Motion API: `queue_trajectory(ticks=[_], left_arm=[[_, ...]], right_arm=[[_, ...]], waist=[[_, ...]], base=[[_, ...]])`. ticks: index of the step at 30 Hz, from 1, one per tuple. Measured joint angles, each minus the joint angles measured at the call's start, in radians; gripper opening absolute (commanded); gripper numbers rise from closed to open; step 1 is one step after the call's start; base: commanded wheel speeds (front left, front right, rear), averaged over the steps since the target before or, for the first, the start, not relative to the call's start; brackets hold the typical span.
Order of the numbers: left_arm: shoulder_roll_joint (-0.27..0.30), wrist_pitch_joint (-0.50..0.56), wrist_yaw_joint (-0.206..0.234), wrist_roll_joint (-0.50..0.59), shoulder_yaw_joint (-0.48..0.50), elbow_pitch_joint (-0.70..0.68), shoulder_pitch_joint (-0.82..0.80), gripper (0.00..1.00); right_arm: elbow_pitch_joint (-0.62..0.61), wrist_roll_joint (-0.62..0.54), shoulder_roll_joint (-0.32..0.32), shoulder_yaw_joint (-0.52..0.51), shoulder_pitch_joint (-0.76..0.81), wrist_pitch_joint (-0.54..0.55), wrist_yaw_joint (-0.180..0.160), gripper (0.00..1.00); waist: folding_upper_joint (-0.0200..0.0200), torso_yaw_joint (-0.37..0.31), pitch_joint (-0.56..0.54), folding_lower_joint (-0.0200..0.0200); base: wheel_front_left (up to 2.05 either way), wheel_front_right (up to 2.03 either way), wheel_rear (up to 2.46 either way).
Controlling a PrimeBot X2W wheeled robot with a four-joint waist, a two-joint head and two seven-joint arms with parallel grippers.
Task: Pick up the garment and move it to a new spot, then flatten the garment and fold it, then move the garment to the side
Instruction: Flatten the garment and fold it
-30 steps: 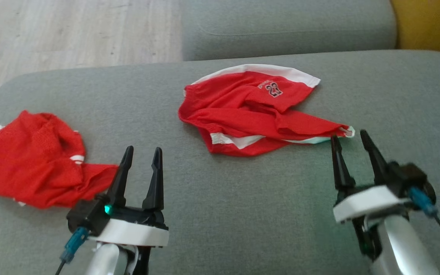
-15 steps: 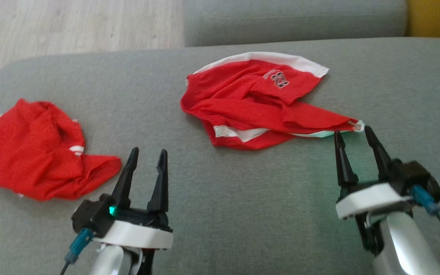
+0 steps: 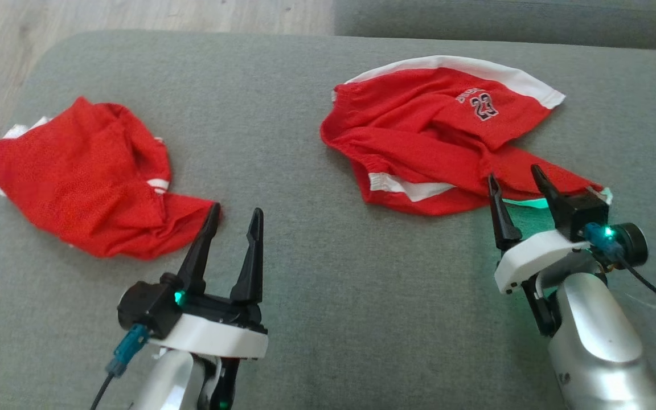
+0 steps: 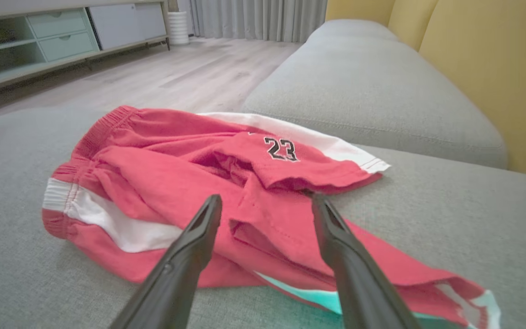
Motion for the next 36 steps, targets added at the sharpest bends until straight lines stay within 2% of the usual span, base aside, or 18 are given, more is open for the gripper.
queue_trajectory(ticks=[12, 13, 14, 15, 23, 28, 36], left_arm=[[0.000, 0.000, 0.000, 0.000, -0.008, 0.001, 0.000, 1.00], [0.000, 0.000, 0.000, 0.000, -0.008, 0.001, 0.000, 1.00], [0.000, 0.000, 0.000, 0.000, -0.008, 0.001, 0.000, 1.00], [0.000, 0.000, 0.000, 0.000, -0.008, 0.001, 0.000, 1.00], [0.000, 0.000, 0.000, 0.000, -0.011, 0.002, -0.014, 1.00], [-0.001, 0.000, 0.000, -0.010, -0.011, 0.002, -0.021, 1.00], [-0.001, 0.000, 0.000, -0.021, -0.027, 0.002, -0.025, 1.00]], right_arm=[[0.142, -0.040, 0.000, -0.044, -0.064, -0.027, 0.000, 1.00], [0.151, -0.040, 0.000, -0.047, -0.070, -0.031, 0.000, 0.85], [0.160, -0.040, 0.000, -0.050, -0.077, -0.031, 0.000, 0.16], [0.166, -0.041, 0.000, -0.053, -0.085, -0.032, 0.000, 0.00], [0.189, -0.064, -0.001, -0.098, -0.138, -0.041, 0.000, 0.00], [0.182, -0.052, -0.004, -0.169, -0.193, -0.035, 0.000, 0.00], [0.219, -0.043, -0.118, -0.205, -0.325, 0.073, 0.000, 0.00]], waist=[[0.0000, 0.032, 0.020, 0.0000], [0.0000, 0.033, 0.022, -0.0001], [0.0000, 0.034, 0.024, -0.0001], [0.0000, 0.034, 0.027, -0.0001], [0.0000, 0.043, 0.038, -0.0001], [0.0000, 0.050, 0.037, -0.0001], [0.0000, 0.078, 0.063, 0.0000]], base=[[0.00, 0.00, 0.00], [0.00, 0.00, 0.00], [0.00, 0.00, 0.00], [0.00, 0.00, 0.00], [0.00, 0.00, 0.00], [0.00, 0.00, 0.00], [0.00, 0.00, 0.00]])
